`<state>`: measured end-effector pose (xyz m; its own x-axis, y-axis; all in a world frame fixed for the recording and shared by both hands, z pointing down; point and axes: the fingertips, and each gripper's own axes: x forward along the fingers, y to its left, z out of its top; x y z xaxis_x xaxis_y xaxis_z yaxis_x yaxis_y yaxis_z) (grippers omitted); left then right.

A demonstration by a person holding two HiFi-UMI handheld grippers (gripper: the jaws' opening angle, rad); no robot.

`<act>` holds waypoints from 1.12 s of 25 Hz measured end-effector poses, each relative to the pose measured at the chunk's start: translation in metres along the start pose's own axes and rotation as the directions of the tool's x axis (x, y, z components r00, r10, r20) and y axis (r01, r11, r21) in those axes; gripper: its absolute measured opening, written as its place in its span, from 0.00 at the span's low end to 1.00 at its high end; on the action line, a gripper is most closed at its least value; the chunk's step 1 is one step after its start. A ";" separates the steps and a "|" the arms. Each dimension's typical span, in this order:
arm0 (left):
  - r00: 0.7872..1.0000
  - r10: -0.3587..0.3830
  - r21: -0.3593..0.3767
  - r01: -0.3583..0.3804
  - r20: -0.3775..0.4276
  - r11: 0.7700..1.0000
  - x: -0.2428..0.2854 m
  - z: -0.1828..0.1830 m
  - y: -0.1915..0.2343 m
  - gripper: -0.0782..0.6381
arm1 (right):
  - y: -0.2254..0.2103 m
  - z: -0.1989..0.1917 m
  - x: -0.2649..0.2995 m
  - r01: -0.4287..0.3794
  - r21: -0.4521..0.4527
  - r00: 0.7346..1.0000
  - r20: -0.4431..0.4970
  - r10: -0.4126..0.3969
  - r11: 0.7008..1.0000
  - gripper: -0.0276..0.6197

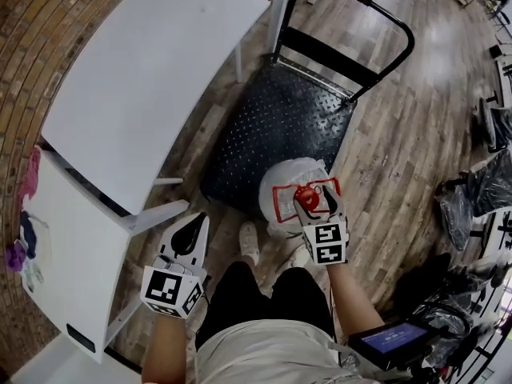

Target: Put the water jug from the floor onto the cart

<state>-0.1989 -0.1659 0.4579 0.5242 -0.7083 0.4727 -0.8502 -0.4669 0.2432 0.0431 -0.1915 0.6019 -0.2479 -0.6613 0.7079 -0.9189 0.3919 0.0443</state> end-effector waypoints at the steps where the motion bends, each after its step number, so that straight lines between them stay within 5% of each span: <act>1: 1.000 -0.013 0.006 0.013 0.006 1.000 0.001 0.006 -0.002 0.11 | -0.001 0.011 -0.009 0.010 0.007 1.000 0.024 -0.011 1.000 0.52; 12: 0.990 -0.126 0.064 0.122 0.068 0.990 -0.008 0.048 -0.044 0.11 | -0.013 0.101 -0.123 0.056 0.073 0.953 0.292 -0.075 0.996 0.52; 21: 0.977 -0.142 0.129 0.122 0.158 0.984 -0.034 0.069 -0.100 0.11 | -0.005 0.080 -0.208 0.020 0.091 0.925 0.375 -0.053 0.996 0.49; 28: 0.972 -0.150 0.211 0.110 0.183 0.971 -0.078 0.068 -0.161 0.11 | -0.027 0.068 -0.298 0.095 0.114 0.865 0.482 -0.139 0.989 0.41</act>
<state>-0.1003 -0.0713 0.3243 0.6455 -0.7152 0.2681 -0.7580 -0.6429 0.1099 0.1206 -0.0483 0.3421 -0.2349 -0.9349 0.2661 -0.9672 0.2519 0.0311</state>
